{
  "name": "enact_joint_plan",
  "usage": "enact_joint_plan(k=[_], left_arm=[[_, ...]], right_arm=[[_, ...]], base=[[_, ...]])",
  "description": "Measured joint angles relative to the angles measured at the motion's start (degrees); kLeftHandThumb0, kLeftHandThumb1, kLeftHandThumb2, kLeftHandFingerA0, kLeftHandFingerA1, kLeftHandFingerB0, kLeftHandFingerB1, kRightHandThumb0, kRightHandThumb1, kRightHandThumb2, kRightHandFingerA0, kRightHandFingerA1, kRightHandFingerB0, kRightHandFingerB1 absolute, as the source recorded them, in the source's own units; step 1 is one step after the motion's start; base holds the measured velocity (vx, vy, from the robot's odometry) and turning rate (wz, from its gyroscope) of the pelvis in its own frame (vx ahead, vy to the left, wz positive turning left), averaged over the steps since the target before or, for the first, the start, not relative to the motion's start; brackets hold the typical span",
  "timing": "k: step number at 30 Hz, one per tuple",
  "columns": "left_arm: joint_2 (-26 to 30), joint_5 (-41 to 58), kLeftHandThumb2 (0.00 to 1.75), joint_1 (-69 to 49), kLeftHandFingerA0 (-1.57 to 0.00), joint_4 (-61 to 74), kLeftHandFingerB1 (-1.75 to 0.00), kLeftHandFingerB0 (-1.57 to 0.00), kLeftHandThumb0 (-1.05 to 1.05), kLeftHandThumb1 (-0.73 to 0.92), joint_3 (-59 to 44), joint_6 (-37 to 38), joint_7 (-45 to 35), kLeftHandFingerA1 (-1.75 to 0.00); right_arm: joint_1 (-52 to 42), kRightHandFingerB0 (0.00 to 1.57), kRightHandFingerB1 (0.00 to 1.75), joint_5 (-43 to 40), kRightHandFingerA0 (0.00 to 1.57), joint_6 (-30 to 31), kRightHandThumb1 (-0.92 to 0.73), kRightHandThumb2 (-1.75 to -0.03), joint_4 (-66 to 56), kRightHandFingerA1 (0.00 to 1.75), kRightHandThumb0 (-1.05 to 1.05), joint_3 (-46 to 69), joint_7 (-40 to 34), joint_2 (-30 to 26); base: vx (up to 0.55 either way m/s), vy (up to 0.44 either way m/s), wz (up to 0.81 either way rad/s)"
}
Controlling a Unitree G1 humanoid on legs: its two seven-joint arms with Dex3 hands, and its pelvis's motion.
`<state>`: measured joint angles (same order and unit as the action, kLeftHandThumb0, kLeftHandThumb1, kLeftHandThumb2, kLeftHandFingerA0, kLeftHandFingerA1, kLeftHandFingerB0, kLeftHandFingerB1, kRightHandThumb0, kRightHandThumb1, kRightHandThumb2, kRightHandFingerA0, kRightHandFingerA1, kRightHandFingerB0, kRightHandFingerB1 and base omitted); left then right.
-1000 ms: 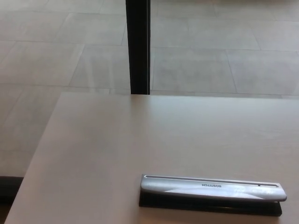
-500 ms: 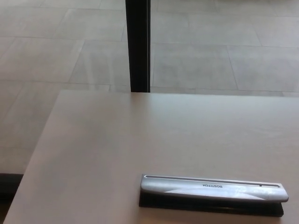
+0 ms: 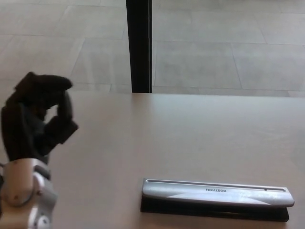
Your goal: A hole pucnch is kept on the middle on the desk infront of the robot and the robot uses both its hands as fists to press on it and use it
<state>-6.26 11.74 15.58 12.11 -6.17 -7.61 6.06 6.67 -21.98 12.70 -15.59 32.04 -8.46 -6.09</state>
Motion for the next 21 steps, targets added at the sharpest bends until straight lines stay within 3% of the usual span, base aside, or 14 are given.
enact_joint_plan(k=[1, 9, 10, 15, 21], left_arm=[[-0.99, -0.52, 1.03, 0.06, -0.92, 0.79, -1.44, -0.74, -0.27, 0.67, 2.24, -0.18, 0.27, -1.75], [-6.19, -5.85, 0.98, 0.16, -0.89, 4.17, -1.37, -0.72, -0.27, 0.69, 16.69, -3.65, 3.48, -1.75], [-6.18, -6.42, 0.97, 0.14, -0.87, 4.20, -1.37, -0.70, -0.26, 0.70, 17.71, -4.23, 4.01, -1.75], [-6.01, -7.84, 0.93, -0.86, -0.85, 3.32, -1.47, -0.68, -0.26, 0.72, 21.03, -5.52, 6.04, -1.75], [-5.80, -8.28, 0.86, -2.24, -0.84, 0.47, -1.45, -0.66, -0.29, 0.75, 23.62, -5.51, 7.84, -1.75]], right_arm=[[-0.31, 0.50, 1.58, 0.01, 0.97, 0.08, -0.78, -0.99, -1.13, 1.75, -0.25, -2.20, 0.21, 1.03], [-4.94, 0.54, 1.74, 0.81, 1.02, -1.63, -0.74, -1.07, -5.79, 1.75, -0.29, -16.87, 1.42, 11.25], [-5.39, 0.56, 1.75, 1.22, 1.01, -2.42, -0.72, -1.16, -5.79, 1.75, -0.26, -18.11, 1.64, 12.24], [-6.91, 0.57, 1.75, 2.29, 1.01, -4.73, -0.71, -1.15, -5.01, 1.75, -0.25, -22.30, 3.41, 12.79], [-8.34, 0.62, 1.75, 3.59, 1.03, -4.66, -0.67, -1.15, -3.15, 1.75, -0.29, -25.94, 5.72, 10.39]], base=[[0.00, 0.000, 0.00], [0.00, 0.000, 0.00], [0.00, 0.000, 0.00], [0.00, 0.000, 0.00], [0.00, 0.000, 0.00]])
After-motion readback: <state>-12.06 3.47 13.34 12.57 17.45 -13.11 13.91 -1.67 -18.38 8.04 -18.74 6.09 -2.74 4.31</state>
